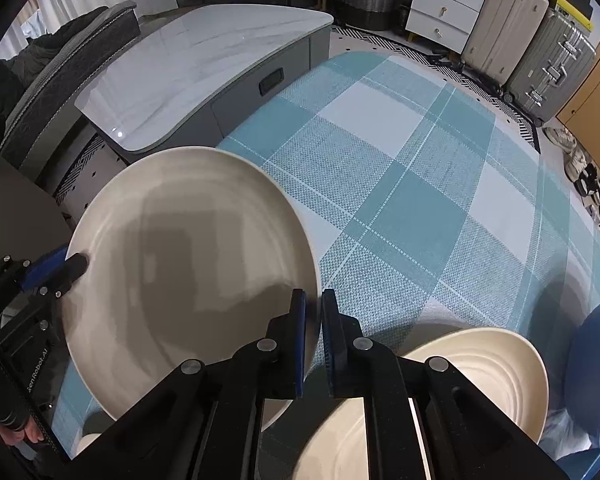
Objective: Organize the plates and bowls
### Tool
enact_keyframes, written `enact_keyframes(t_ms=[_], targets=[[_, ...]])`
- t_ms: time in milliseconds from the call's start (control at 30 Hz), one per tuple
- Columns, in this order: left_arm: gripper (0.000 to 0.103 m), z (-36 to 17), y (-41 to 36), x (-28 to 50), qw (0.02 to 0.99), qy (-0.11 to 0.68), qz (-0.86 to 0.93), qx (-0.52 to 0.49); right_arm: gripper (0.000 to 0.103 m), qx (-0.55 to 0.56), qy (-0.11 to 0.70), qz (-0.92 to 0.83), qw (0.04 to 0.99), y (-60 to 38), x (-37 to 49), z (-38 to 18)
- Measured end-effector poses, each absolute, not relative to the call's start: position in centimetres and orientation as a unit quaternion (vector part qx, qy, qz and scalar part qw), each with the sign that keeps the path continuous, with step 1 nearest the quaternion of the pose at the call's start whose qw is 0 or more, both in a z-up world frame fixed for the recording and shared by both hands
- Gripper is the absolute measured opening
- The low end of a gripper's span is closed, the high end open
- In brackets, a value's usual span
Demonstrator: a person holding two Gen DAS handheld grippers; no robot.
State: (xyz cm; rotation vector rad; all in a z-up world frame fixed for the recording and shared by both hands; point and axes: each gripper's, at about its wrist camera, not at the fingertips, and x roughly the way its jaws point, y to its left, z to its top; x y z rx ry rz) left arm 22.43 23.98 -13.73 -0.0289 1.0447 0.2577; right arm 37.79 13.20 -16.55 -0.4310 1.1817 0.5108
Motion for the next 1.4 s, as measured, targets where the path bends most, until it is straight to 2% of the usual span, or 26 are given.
enact_keyframes(t_ms=[133,267,367,867,1100,1300,1400], targets=[[0.009,-13.9,23.8,22.4,0.86,0.495,0.124,-0.008,0.008,-0.211,0.54,0.243,0.778,13.2,37.6,-16.8],[0.009,-14.0,23.7,22.5,0.86,0.495,0.126,-0.005,0.014,-0.206,0.544,0.25,0.774,13.2,37.5,-17.4],[0.009,-14.0,23.6,22.6,0.859,0.497,0.127,-0.003,0.014,-0.199,0.544,0.249,0.776,13.1,37.5,-17.4],[0.009,-12.1,23.5,23.7,0.853,0.507,0.122,-0.007,0.01,-0.148,0.565,0.227,0.779,12.4,38.9,-15.0],[0.009,-13.5,24.2,23.8,0.838,0.534,0.111,-0.033,0.008,-0.13,0.594,0.224,0.762,12.0,39.5,-16.7],[0.009,-14.0,24.2,23.7,0.834,0.54,0.109,-0.036,0.009,-0.14,0.588,0.227,0.764,12.1,38.9,-17.3],[0.01,-14.1,24.4,23.6,0.836,0.536,0.107,-0.039,0.017,-0.118,0.591,0.239,0.761,11.5,38.3,-18.0]])
